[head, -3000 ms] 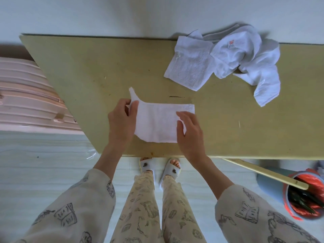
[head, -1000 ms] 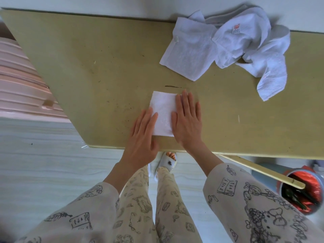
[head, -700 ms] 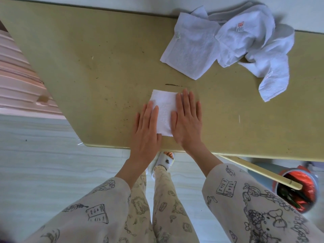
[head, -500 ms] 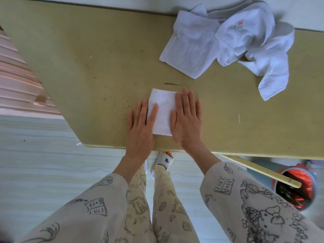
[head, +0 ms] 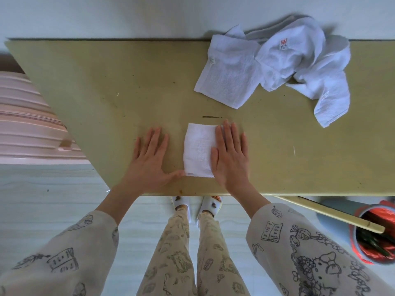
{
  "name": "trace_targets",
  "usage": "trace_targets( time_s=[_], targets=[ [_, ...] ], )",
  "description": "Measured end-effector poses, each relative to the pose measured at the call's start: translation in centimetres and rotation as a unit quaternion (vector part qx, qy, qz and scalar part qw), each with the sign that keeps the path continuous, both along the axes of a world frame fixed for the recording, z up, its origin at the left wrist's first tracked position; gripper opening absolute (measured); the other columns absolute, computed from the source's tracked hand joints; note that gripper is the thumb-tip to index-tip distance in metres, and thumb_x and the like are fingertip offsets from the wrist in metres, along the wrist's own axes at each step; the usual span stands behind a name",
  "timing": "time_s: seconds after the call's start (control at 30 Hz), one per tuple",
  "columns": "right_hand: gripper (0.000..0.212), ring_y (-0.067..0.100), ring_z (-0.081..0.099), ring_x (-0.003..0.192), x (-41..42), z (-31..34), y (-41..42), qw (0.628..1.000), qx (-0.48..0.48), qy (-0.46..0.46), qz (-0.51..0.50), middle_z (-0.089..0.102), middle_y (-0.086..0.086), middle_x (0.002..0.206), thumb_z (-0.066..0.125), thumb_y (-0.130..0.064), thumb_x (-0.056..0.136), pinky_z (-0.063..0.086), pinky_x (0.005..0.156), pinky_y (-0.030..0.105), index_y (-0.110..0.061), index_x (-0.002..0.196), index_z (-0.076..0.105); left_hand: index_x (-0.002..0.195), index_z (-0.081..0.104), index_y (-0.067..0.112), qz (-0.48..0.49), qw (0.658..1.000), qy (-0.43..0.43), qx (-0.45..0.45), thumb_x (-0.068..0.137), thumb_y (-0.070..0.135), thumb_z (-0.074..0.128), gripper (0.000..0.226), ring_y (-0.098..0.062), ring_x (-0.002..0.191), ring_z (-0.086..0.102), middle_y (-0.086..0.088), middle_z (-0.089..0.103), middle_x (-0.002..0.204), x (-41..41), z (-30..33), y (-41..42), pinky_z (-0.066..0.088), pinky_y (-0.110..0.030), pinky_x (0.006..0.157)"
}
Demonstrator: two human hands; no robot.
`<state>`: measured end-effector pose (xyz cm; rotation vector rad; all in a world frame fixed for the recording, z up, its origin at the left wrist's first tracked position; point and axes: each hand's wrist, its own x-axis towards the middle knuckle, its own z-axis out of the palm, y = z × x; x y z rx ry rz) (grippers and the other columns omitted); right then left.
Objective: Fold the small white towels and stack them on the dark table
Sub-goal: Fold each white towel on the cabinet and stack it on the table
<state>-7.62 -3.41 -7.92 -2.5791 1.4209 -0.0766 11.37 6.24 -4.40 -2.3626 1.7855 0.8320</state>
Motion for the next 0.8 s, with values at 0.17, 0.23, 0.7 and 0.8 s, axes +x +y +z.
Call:
trace_targets(
  time_s=[0.17,0.23,0.7,0.8],
  targets=[
    [0.054,0.027,0.027,0.14,0.0,0.1,0.0,1.0,0.002,-0.001,0.0,0.033,0.012,0.15,0.024,-0.03,0.095,0.015,0.113,0.045,-0.006,0.142,0.036,0.129,0.049,0.017,0.204,0.952,0.189,-0.126,0.085,0.035,0.061,0.048,-0.017,0.127,0.036,-0.002,0.038,0.132,-0.1,2.7,-6.5,0.028,-0.028,0.106],
    [0.054,0.027,0.027,0.14,0.0,0.1,0.0,1.0,0.002,-0.001,0.0,0.033,0.013,0.15,0.025,-0.03,0.094,0.016,0.113,0.045,-0.006,0.141,0.037,0.12,0.055,0.019,0.165,0.965,0.193,-0.069,0.084,0.031,0.063,0.039,-0.018,0.122,0.033,-0.002,0.036,0.121,-0.7,2.6,-9.0,0.026,-0.026,0.102],
    [0.054,0.025,0.018,0.141,-0.1,0.0,-0.1,1.0,0.007,-0.006,0.0,0.03,0.012,0.151,0.026,-0.03,0.094,0.016,0.113,0.046,-0.007,0.142,0.033,0.09,0.061,0.016,-0.085,0.975,0.043,0.199,0.079,0.055,0.06,0.04,-0.029,0.125,0.028,-0.008,0.039,0.115,-0.2,3.8,-13.6,0.023,-0.04,0.104],
    [0.054,0.025,0.019,0.141,-0.1,0.1,0.0,1.0,0.009,-0.005,-0.001,0.03,0.012,0.151,0.026,-0.03,0.094,0.016,0.114,0.046,-0.007,0.142,0.033,0.061,0.045,0.015,-0.101,0.97,0.022,0.221,0.081,0.064,0.048,0.053,-0.03,0.123,0.034,-0.007,0.043,0.102,-0.3,3.7,-14.0,0.026,-0.043,0.102]
  ],
)
